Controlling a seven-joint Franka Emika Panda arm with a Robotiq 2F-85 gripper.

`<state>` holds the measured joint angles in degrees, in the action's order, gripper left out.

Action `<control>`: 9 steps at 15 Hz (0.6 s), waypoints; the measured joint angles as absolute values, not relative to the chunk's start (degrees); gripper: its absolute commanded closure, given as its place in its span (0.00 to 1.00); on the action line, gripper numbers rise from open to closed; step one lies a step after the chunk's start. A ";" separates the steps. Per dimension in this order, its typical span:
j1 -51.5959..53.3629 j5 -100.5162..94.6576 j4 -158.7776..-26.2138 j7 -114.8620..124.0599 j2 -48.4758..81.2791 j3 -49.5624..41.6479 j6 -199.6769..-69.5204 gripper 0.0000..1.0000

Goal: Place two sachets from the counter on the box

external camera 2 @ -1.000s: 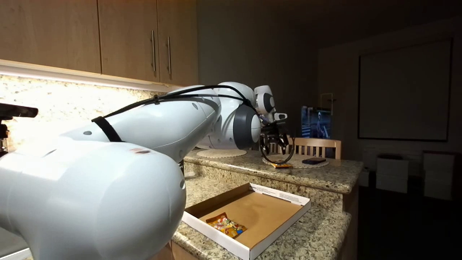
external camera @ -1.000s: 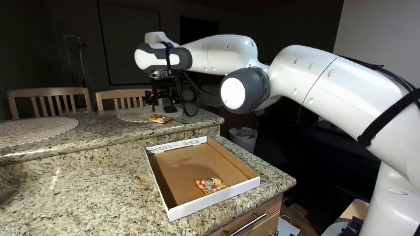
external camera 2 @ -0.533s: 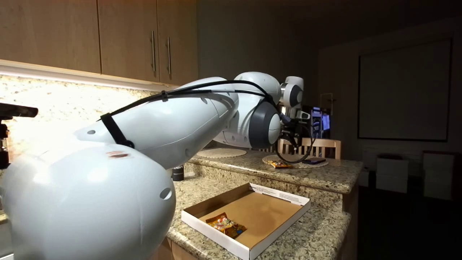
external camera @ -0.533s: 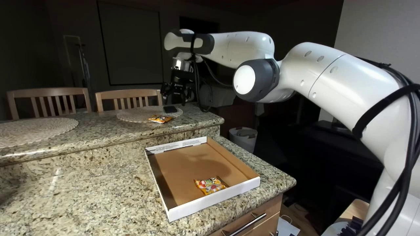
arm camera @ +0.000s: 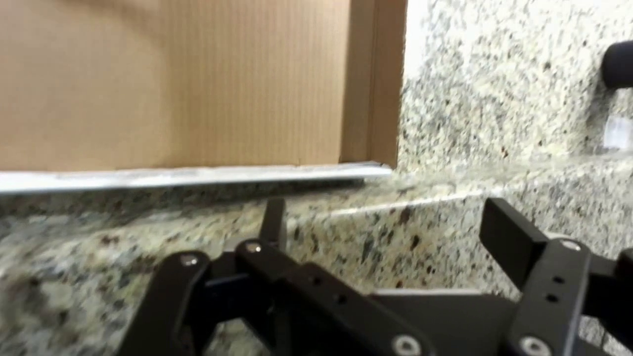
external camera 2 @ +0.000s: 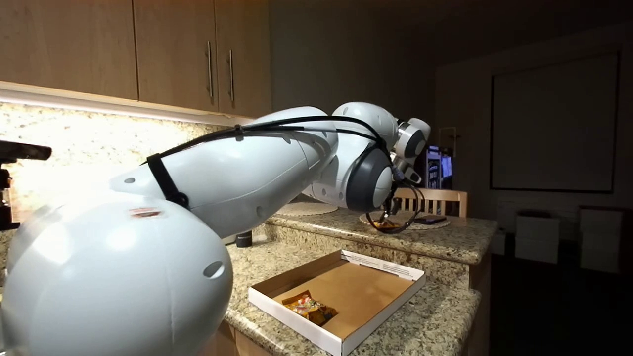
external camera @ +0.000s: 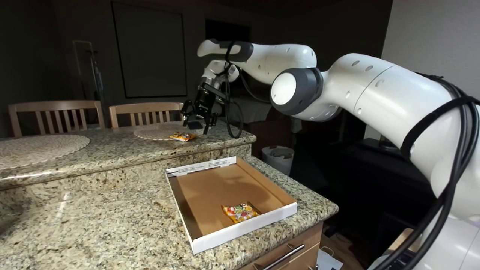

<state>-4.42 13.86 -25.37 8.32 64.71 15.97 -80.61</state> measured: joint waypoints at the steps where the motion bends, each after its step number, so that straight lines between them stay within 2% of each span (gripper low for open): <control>1: -4.26 15.72 -24.68 8.73 65.72 15.97 -78.39 0.00; 9: -4.31 19.88 -24.20 18.32 68.48 17.09 -80.98 0.00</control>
